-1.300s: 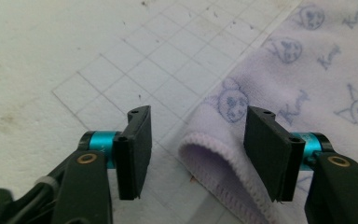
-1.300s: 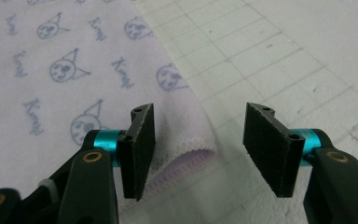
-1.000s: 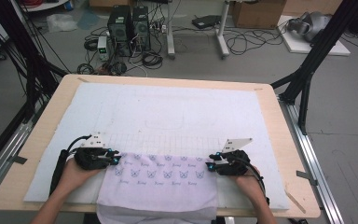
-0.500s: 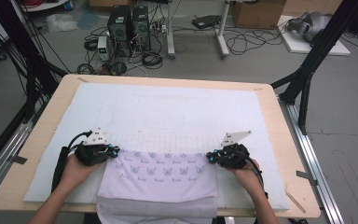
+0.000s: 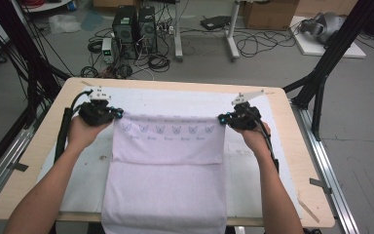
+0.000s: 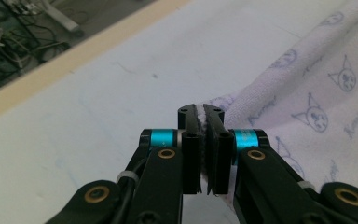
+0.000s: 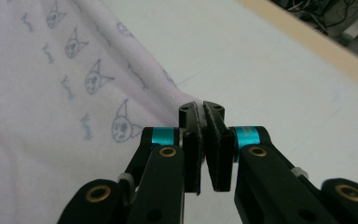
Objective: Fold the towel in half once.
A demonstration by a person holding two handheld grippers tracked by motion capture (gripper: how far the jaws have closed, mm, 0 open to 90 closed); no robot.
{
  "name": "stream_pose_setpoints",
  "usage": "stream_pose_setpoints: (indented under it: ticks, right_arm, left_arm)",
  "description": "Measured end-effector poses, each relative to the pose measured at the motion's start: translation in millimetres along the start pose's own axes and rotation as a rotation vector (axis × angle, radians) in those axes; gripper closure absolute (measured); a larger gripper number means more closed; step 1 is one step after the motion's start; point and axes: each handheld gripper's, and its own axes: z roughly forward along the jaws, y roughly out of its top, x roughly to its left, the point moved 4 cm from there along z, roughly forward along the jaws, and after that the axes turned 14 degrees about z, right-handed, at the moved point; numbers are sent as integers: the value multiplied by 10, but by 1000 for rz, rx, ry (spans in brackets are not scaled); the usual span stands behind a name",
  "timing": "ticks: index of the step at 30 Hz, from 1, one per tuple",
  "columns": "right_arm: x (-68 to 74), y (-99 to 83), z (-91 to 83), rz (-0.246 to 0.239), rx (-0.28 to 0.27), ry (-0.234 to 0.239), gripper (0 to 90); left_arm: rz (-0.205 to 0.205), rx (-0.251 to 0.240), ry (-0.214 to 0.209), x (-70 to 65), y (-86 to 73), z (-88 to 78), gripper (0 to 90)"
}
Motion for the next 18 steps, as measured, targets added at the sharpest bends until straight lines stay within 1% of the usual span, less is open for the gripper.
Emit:
stream_pose_setpoints:
  ticks: [3,5,7,8,9,10,11,12,13,14,15,16,17,18]
  right_arm:
    - [-35,275,-32,-21,-4,-24,862]
    - [-68,437,-63,-23,-19,-38,862]
    - [-105,548,-68,-28,-23,-52,855]
    - [-125,574,-53,-25,-26,-59,823]
    - [-148,576,-30,-18,-34,-56,768]
    - [-173,553,4,8,-28,-42,698]
    - [-198,515,39,24,-14,-46,655]
    - [-213,460,65,30,-3,-45,653]
    - [-215,398,87,36,-6,-33,636]
    - [-210,316,103,47,1,-27,612]
    - [-197,263,111,51,-4,-15,607]
    - [-183,201,132,62,19,11,577]
    - [-155,136,146,53,28,11,578]
    - [-103,58,148,35,20,16,584]
  left_arm:
    - [-3,-12,39,205,187,-66,859]
    - [-13,-40,56,317,283,-109,858]
    - [-19,-59,59,373,310,-99,845]
    - [-24,-47,65,383,290,-75,789]
    - [-32,-26,58,386,251,-43,720]
    - [-39,-20,50,377,200,-20,686]
    - [-38,-15,47,366,139,-11,675]
    - [-45,-20,41,350,73,-6,670]
    - [-56,-14,30,334,-19,-1,666]
    - [-61,-12,27,321,-76,-2,658]
    - [-70,-19,20,293,-152,-6,657]
    - [-73,-14,12,263,-222,-7,656]
    - [-77,-24,1,220,-303,-13,651]
    - [-83,-28,-7,187,-345,-18,649]
